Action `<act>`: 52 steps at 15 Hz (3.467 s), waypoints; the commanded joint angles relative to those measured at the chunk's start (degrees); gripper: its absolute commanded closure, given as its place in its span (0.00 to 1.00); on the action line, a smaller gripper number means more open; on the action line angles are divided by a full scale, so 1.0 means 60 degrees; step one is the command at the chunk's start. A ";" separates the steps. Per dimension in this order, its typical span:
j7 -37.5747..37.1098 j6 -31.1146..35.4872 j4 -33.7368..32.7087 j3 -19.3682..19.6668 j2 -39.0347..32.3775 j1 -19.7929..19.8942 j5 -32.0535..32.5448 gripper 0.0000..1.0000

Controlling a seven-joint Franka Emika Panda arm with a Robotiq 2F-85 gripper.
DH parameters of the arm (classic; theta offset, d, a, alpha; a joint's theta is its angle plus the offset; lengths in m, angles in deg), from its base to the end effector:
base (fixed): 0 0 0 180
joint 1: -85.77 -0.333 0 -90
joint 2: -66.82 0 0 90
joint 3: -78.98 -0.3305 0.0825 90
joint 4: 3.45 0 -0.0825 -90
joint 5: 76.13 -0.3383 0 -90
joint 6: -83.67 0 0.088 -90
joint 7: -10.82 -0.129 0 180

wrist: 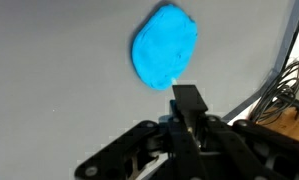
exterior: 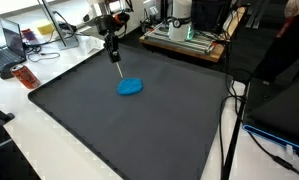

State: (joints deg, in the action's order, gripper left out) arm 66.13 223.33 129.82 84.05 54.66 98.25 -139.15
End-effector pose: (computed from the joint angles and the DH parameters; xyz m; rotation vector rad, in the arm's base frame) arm 0.4736 -0.1345 0.2750 -2.5376 0.3106 -0.4110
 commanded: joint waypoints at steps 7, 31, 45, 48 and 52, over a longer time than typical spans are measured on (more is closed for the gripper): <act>-0.2436 0.2622 0.1302 -0.0233 0.1389 -0.1363 0.1142 0.97; -1.1553 0.0811 0.0321 -0.0838 0.1523 -0.2504 1.0869 0.97; -1.2470 0.1212 -0.0501 -0.0823 -0.0123 -0.2878 1.1913 0.97; -1.2541 0.1534 -0.0623 -0.0770 -0.0369 -0.2981 1.1844 0.97; -1.2592 0.1764 -0.0746 -0.0654 -0.0590 -0.3099 1.1869 0.97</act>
State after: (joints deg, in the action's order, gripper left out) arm -7.54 232.88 126.44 78.84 52.28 80.93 -69.47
